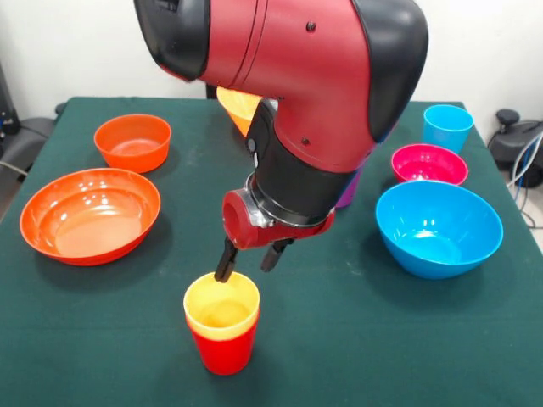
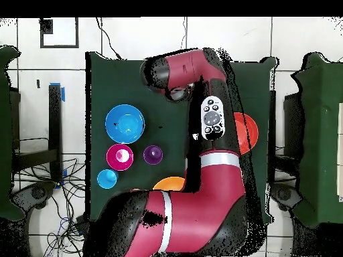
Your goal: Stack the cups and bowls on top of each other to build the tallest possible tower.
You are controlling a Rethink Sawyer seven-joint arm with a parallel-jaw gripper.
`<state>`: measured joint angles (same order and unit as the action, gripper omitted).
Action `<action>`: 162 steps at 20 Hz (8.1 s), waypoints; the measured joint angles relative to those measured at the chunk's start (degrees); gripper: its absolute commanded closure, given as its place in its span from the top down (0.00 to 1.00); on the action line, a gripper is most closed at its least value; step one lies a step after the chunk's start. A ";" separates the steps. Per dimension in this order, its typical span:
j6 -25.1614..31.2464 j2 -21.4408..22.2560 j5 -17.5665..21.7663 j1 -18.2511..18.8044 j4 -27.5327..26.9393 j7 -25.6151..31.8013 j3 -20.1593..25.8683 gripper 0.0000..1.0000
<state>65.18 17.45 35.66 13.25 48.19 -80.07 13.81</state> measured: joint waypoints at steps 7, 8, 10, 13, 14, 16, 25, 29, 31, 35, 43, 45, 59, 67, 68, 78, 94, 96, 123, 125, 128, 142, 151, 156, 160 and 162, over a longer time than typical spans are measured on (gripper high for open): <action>1.37 3.24 -1.59 0.01 -0.01 0.00 -0.01 1.00; 1.49 3.73 -1.95 0.02 0.01 0.00 -0.01 1.00; 1.57 4.30 -2.44 0.06 0.00 0.00 -0.01 1.00; 1.67 5.24 -3.57 0.15 0.01 0.00 -0.01 1.00; 1.67 5.78 -4.76 0.25 0.01 0.00 -0.02 1.00; 1.68 6.04 -5.67 0.30 0.01 0.00 -0.02 1.00; 1.68 7.67 -13.17 0.87 4.33 -0.02 -0.28 1.00; 1.63 8.55 -17.30 0.95 8.88 -0.34 -1.03 1.00; 1.71 8.79 -19.07 0.95 10.92 -0.57 -1.67 1.00; 2.03 8.89 -21.48 0.95 13.72 -1.01 -2.94 1.00; 4.89 8.73 -24.00 0.95 15.24 -1.86 -4.88 1.00; 6.03 8.69 -24.51 0.94 15.24 -2.00 -5.51 1.00; 8.04 9.22 -29.48 0.94 17.48 -2.58 -7.35 1.00; 8.04 9.67 -30.91 0.93 18.93 -2.61 -7.82 1.00; 8.04 9.69 -30.91 0.93 19.04 -2.61 -7.93 1.00; 8.03 9.21 -30.92 0.83 20.87 -2.61 -9.86 1.00; 8.02 6.29 -31.75 0.59 21.14 -2.66 -10.10 1.00; 8.02 6.38 -32.15 0.59 21.45 -2.66 -10.12 1.00; 5.14 6.73 -34.89 0.37 24.17 -2.67 -10.99 1.00; 4.92 6.71 -34.89 0.29 24.17 -2.67 -11.06 1.00; 4.63 6.67 -34.90 0.13 24.18 -2.69 -11.13 1.00; 1.68 6.25 -34.91 -0.09 24.55 -4.64 -11.26 1.00; 1.67 5.71 -34.93 -0.09 24.58 -4.64 -11.95 1.00; 1.66 5.21 -34.91 -0.08 24.64 -4.64 -12.44 1.00; 1.66 5.48 -34.97 -0.09 25.32 -4.64 -12.65 1.00; 1.66 5.58 -35.03 -0.09 25.63 -4.64 -12.66 1.00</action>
<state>66.84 23.03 0.63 13.16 73.82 -84.71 1.15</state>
